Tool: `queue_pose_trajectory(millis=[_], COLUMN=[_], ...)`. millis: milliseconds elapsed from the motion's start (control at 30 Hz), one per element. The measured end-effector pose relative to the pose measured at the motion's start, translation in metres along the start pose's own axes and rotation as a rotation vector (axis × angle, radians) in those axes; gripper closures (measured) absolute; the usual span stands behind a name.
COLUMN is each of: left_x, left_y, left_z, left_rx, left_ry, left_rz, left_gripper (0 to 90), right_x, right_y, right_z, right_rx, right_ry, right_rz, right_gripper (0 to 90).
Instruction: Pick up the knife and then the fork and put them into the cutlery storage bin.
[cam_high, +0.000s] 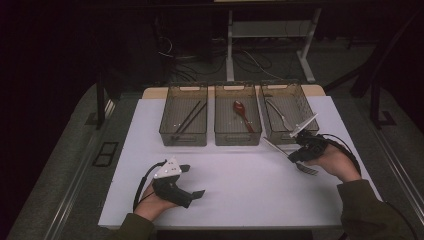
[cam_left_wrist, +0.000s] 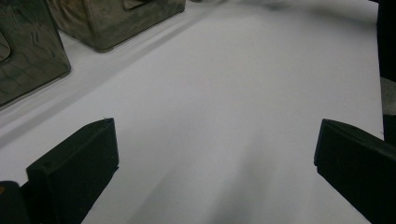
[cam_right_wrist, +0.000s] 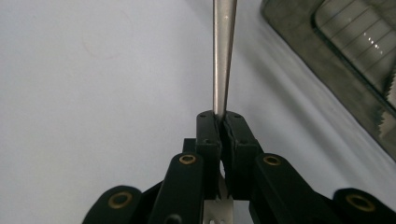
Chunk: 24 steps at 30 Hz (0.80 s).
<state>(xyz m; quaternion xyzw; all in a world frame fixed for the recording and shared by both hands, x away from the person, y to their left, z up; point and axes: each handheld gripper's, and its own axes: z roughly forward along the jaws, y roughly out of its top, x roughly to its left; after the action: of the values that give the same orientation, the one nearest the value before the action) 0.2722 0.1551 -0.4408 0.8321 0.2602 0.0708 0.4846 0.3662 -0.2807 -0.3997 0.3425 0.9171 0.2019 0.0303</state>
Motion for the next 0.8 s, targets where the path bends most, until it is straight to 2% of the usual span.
queue_pose_trajectory(millis=[200, 467, 800], left_x=[0.0, 0.0, 0.0], left_y=[0.0, 0.0, 0.0], left_z=[0.0, 0.0, 0.0], left_rx=[0.0, 0.0, 0.001], left_ry=[0.0, 0.0, 0.0], left_rz=[0.0, 0.0, 0.001], left_gripper=[0.0, 0.0, 0.0], right_x=[-0.002, -0.005, -0.01], right_y=[-0.005, -0.009, -0.013], right_z=[-0.011, -0.023, -0.036], right_rx=[-0.073, -0.15, -0.266], right_ry=[0.025, 0.034, 0.018], right_rz=[0.016, 0.039, 0.095], right_gripper=[84.6, 84.6, 84.6])
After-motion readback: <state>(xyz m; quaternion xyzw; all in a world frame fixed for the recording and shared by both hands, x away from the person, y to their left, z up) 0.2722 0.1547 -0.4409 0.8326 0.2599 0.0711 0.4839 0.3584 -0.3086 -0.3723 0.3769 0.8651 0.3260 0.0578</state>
